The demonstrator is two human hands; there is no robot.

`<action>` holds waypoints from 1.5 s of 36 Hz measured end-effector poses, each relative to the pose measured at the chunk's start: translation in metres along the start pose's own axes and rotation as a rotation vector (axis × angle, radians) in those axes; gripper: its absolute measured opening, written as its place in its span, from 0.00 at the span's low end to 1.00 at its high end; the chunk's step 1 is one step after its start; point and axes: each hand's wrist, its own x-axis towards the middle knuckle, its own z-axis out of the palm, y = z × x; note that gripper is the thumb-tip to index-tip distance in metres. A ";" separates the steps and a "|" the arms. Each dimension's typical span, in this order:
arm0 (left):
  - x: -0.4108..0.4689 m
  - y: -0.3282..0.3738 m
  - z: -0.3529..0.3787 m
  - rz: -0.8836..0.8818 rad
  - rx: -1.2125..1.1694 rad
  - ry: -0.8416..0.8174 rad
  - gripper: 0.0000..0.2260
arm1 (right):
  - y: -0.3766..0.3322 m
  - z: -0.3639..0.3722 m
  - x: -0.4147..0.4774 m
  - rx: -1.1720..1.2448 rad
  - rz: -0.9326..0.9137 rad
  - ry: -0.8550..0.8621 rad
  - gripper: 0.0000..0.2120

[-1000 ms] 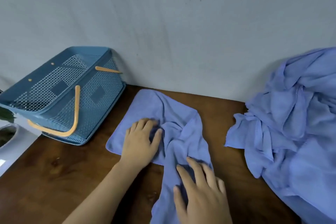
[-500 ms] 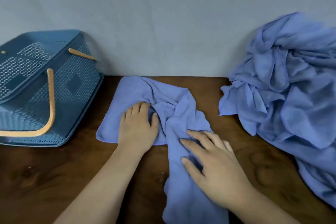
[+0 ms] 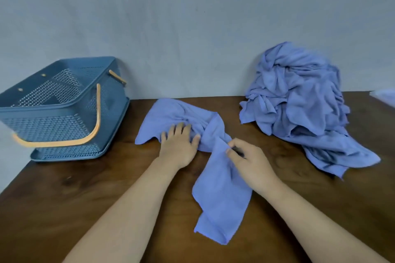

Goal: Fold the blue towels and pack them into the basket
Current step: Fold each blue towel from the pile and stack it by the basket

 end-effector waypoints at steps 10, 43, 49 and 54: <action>0.015 -0.083 -0.017 0.183 -0.007 0.320 0.20 | -0.025 -0.003 -0.004 0.486 0.259 -0.180 0.14; 0.057 -0.107 -0.030 0.125 -0.370 0.237 0.14 | 0.025 -0.006 0.044 -0.132 0.103 0.132 0.27; 0.062 -0.105 -0.026 0.099 -0.157 0.214 0.16 | 0.033 -0.002 0.116 -0.248 -0.071 0.046 0.12; 0.065 -0.106 -0.025 0.075 -0.135 0.124 0.23 | 0.040 0.016 0.180 -0.487 -0.088 -0.261 0.27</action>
